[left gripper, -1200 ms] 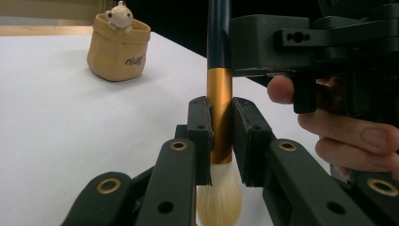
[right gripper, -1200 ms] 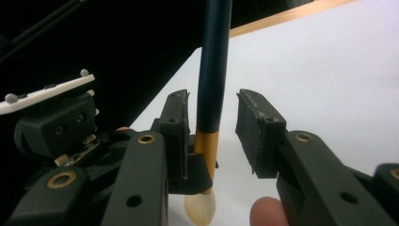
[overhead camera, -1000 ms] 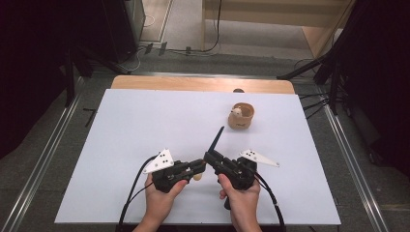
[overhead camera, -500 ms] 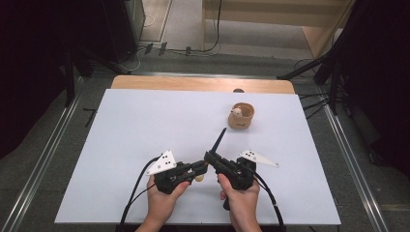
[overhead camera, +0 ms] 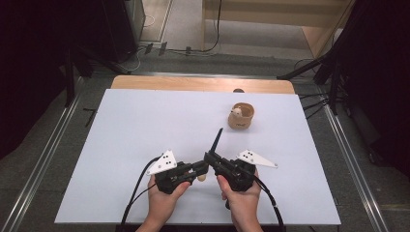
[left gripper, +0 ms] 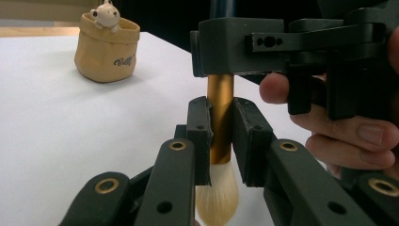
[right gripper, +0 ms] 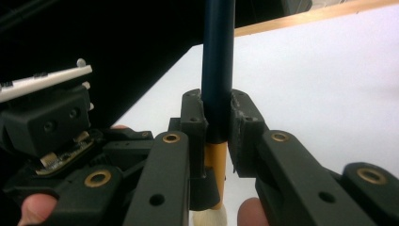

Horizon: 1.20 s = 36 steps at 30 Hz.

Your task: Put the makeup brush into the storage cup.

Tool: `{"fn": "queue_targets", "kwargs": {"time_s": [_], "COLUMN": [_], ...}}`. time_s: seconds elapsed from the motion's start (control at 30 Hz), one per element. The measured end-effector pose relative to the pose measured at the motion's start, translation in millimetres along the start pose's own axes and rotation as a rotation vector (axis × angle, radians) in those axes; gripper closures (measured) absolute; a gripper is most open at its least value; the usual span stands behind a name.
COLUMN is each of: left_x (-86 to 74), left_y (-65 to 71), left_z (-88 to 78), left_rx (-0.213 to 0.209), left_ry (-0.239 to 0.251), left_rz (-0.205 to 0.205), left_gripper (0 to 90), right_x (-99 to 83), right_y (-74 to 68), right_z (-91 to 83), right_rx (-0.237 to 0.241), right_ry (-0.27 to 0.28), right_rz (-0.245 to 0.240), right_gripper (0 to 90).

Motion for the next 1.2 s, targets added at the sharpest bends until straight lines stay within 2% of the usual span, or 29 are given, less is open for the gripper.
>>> {"fn": "queue_targets", "kwargs": {"time_s": [0.07,0.1,0.33,0.37,0.4,0.43,0.47,0.53,0.6,0.63,0.67,0.7,0.73,0.77,0.83,0.87,0.97,1.03,1.2], "left_x": [0.0,0.6,6.7,8.2,8.2,9.2,9.9,11.6,12.1,12.6,13.1,13.8,13.8,14.4,15.4,15.4,16.8,17.9,21.1], "left_y": [-1.5,-1.9,-8.1,-9.5,-9.5,-10.6,-11.4,-13.0,-13.5,-14.3,-14.6,-15.3,-15.3,-16.0,-17.2,-17.2,-17.5,-17.6,-17.5], "left_z": [-0.5,-1.5,-10.2,-12.4,-12.4,-13.6,-14.7,-16.8,-17.8,-18.6,-19.3,-20.4,-20.4,-21.1,-22.6,-22.6,-24.4,-25.6,-28.4], "left_rx": [0.002,0.002,0.008,0.009,0.009,0.01,0.011,0.014,0.015,0.018,0.018,0.021,0.021,0.024,0.026,0.026,0.026,0.025,0.033], "left_ry": [-0.004,0.001,0.013,0.016,0.016,0.019,0.019,0.022,0.021,0.021,0.021,0.021,0.021,0.021,0.02,0.02,0.02,0.017,0.011], "left_rz": [-0.001,-0.006,-0.012,-0.02,-0.02,-0.02,-0.021,-0.027,-0.028,-0.025,-0.027,-0.031,-0.031,-0.033,-0.034,-0.034,-0.039,-0.036,-0.035], "left_gripper": [76.1,74.2,68.9,68.8,68.6,68.6,68.6,68.3,68.2,68.1,68.1,68.0,67.9,67.9,67.7,67.6,67.1,67.0,64.9], "right_x": [0.0,0.9,8.1,11.4,11.4,14.0,14.0,16.6,17.0,17.6,17.6,17.5,17.5,17.1,16.2,16.2,14.4,14.1,11.2], "right_y": [-0.2,1.5,10.5,13.5,13.5,15.7,15.7,17.5,17.9,18.5,18.5,18.6,18.6,19.5,19.8,19.8,20.5,20.5,22.0], "right_z": [0.0,-1.2,-8.4,-11.6,-11.6,-14.4,-14.4,-17.1,-17.3,-17.9,-17.9,-18.0,-18.0,-17.6,-17.0,-17.0,-15.9,-15.7,-13.9], "right_rx": [-0.008,-0.038,-0.087,-0.102,-0.102,-0.125,-0.125,-0.155,-0.163,-0.184,-0.184,-0.198,-0.198,-0.213,-0.223,-0.223,-0.244,-0.25,-0.276], "right_ry": [-0.002,-0.001,0.014,0.02,0.02,0.023,0.023,0.02,0.02,0.016,0.016,0.011,0.011,0.006,-0.001,-0.001,-0.015,-0.018,-0.041], "right_rz": [-0.011,-0.053,-0.1,-0.126,-0.126,-0.157,-0.157,-0.213,-0.227,-0.268,-0.268,-0.294,-0.294,-0.323,-0.349,-0.349,-0.398,-0.407,-0.477], "right_gripper": [80.1,80.1,80.1,80.1,80.1,80.1,80.1,80.1,80.1,80.0,80.0,80.1,80.1,80.1,80.1,80.1,80.1,80.0,80.0]}}
Point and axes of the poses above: each handheld gripper's, and its own axes: z roughly forward along the jaws, x roughly out of its top, y roughly to its right, the point moved 9 cm from there along z, roughly forward along the jaws, and after that the axes turned 14 degrees about -z, right-handed, at the moved point
